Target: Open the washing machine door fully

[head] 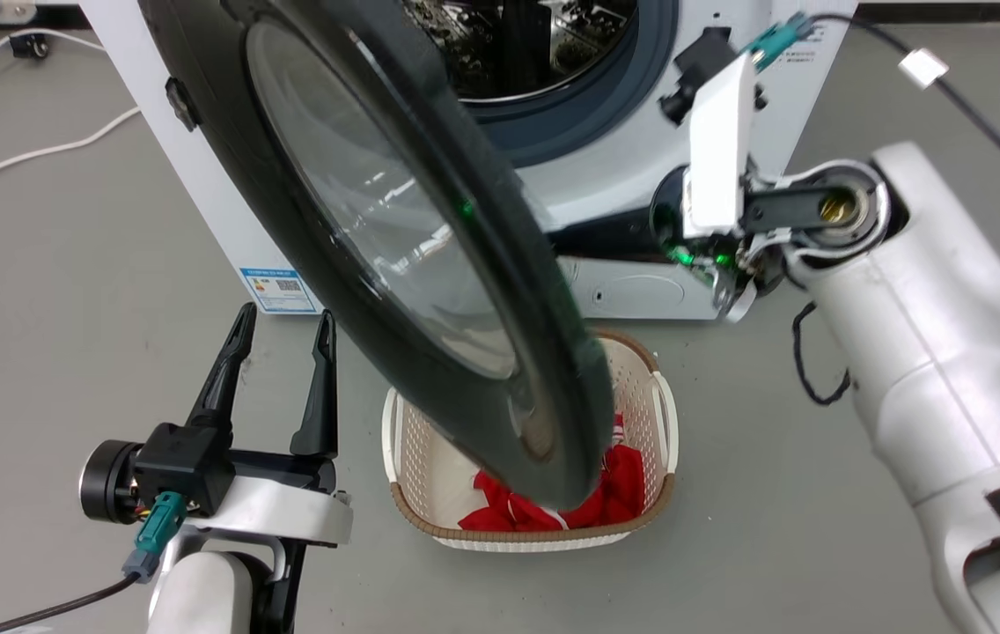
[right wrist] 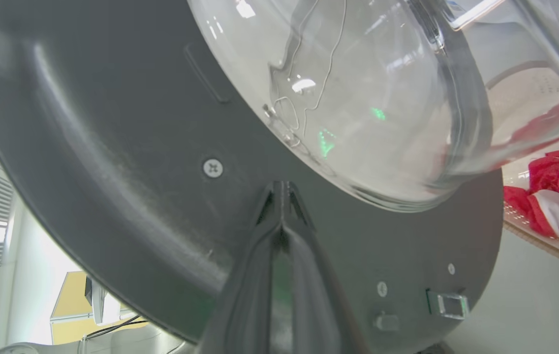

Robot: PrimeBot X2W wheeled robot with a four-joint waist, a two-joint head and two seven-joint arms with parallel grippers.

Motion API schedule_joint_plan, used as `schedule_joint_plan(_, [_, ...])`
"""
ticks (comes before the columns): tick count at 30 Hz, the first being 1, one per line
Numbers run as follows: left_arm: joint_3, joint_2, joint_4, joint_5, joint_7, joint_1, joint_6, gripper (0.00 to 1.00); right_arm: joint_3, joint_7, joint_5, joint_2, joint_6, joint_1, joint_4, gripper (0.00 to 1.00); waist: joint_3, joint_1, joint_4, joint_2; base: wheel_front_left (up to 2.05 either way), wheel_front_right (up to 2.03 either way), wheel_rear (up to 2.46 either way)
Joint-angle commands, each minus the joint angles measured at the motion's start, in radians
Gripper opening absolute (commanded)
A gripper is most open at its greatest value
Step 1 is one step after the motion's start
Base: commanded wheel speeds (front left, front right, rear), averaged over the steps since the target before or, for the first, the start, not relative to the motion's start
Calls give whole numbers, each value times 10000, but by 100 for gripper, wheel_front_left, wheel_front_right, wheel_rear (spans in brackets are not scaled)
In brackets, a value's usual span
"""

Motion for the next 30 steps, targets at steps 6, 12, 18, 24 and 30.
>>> schedule_joint_plan(6, [-23, -9, 48, -133, -25, 232, -13, 100, 375, 0, 146, 282, 21, 1074, -877, 0, -211, 2, 8, 0, 0, 0, 0])
schedule_joint_plan(12, [-53, -9, 53, -182, -25, 331, -13, 100, 391, -693, 180, 343, 21, 1756, -1783, 0, -271, 2, -29, 0, 0, 0, 0])
schedule_joint_plan(18, [2, -9, 128, -169, -25, 416, -2, 100, -247, -1910, 194, -45, 11, 2838, -2727, 0, -443, 2, -135, 0, 0, 0, 0])
schedule_joint_plan(24, [116, -7, 200, -93, -25, 581, -3, 100, -1241, -3083, 559, -369, 12, 4086, -3296, 0, -682, 2, -295, 0, 0, 0, 0])
schedule_joint_plan(30, [257, -7, 229, -59, -25, 761, -6, 100, -2192, -4488, 723, -803, 12, 6214, -4276, 0, -896, 2, -512, 0, 0, 0, 0])
